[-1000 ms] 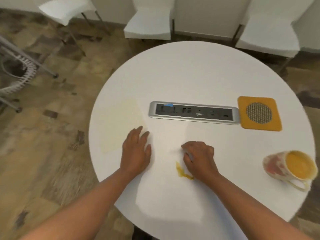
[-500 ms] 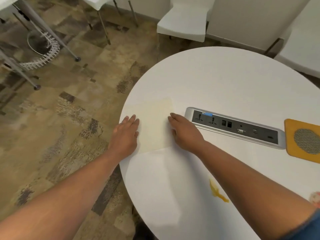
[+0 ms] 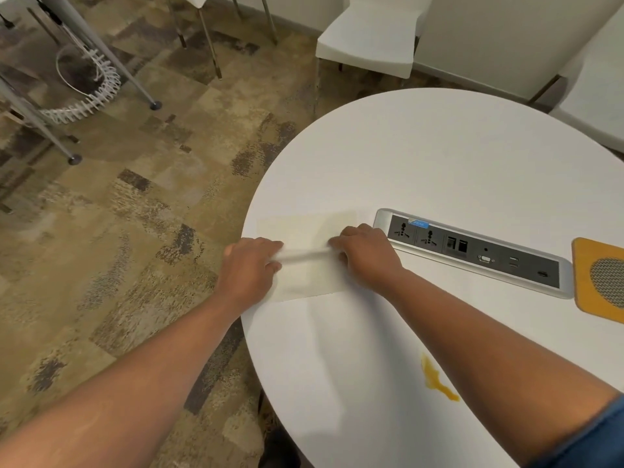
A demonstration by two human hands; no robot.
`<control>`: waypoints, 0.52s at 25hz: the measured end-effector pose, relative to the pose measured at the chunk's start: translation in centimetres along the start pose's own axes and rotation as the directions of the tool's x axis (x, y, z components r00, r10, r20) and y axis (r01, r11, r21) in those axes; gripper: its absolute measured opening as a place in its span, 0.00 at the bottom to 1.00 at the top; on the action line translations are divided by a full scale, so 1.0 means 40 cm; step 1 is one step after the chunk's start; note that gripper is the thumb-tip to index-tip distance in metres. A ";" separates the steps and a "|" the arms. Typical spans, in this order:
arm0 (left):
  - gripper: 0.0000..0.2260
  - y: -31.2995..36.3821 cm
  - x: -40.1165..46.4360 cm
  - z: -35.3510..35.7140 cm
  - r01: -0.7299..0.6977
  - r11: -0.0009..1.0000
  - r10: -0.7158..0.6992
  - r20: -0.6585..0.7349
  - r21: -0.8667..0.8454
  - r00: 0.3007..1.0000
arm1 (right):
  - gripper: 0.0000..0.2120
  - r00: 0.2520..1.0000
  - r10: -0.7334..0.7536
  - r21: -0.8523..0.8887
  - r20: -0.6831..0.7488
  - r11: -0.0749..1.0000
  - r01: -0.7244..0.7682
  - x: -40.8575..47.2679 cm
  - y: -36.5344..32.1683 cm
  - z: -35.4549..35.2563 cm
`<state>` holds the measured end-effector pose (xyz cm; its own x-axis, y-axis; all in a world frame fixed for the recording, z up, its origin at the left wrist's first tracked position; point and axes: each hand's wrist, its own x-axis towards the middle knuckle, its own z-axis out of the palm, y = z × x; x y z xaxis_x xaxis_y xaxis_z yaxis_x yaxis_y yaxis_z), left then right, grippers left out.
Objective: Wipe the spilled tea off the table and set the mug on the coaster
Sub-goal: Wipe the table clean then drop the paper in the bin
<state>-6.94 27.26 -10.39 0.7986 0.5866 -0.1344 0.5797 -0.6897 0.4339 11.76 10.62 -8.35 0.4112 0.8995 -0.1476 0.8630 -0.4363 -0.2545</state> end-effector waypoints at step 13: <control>0.08 0.278 -0.016 -0.099 -0.222 0.950 0.276 0.258 -0.219 0.926 | 0.11 0.992 0.000 0.273 0.125 0.961 -0.035 -0.237 0.108 -0.199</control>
<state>-1.63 20.88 -1.96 0.9411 0.2431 -0.2349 0.3380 -0.6923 0.6376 13.93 0.40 -0.45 0.3716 0.8895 -0.2659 0.7354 -0.4568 -0.5005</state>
